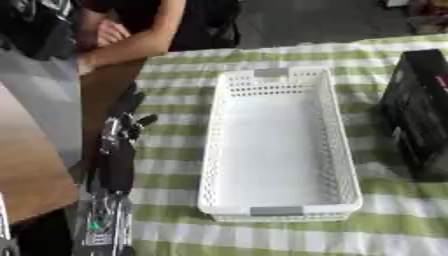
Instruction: Pick up objects on the table and place them in the box.
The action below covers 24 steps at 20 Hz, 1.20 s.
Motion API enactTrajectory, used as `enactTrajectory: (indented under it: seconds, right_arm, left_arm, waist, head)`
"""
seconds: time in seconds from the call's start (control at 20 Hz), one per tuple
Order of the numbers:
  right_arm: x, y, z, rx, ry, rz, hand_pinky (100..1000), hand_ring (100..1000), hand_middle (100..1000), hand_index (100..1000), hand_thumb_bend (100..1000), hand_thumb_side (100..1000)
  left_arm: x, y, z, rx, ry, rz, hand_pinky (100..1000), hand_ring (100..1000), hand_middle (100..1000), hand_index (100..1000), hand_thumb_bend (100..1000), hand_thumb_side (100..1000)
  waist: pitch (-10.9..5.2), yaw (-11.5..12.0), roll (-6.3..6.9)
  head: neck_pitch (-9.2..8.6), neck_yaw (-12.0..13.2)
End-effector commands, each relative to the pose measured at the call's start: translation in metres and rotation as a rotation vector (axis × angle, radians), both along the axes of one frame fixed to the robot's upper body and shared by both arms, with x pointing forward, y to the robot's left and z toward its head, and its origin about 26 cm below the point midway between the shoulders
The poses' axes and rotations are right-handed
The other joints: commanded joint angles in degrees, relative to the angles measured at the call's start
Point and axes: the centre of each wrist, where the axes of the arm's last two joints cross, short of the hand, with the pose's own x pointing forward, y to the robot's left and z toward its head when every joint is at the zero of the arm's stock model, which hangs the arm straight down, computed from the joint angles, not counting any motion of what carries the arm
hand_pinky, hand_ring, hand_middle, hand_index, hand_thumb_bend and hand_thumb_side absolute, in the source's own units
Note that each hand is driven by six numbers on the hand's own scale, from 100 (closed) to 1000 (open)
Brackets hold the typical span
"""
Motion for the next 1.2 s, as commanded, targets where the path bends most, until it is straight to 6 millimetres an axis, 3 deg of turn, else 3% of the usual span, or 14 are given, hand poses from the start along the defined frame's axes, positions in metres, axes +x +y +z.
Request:
enactTrajectory:
  seconds: [0.05, 1.2]
  right_arm:
    - [-0.0007, -0.0048, 0.0046, -0.025, -0.008, 0.013, 906, 839, 792, 891, 650, 994]
    - [0.0002, -0.0022, 0.0009, -0.035, 0.014, 0.046, 907, 840, 793, 890, 647, 1000]
  left_arm:
    - [0.0005, -0.0005, 0.0061, 0.012, -0.019, -0.013, 781, 1000, 1000, 828, 152, 1000]
    - [0.0005, -0.0005, 0.0066, 0.012, -0.021, -0.011, 782, 1000, 1000, 828, 152, 1000]
  waist:
    - [-0.33, 0.0, 0.10]
    - [-0.18, 0.1, 0.03]
  head:
    - [-0.34, -0.6]
    - [-0.30, -0.7]
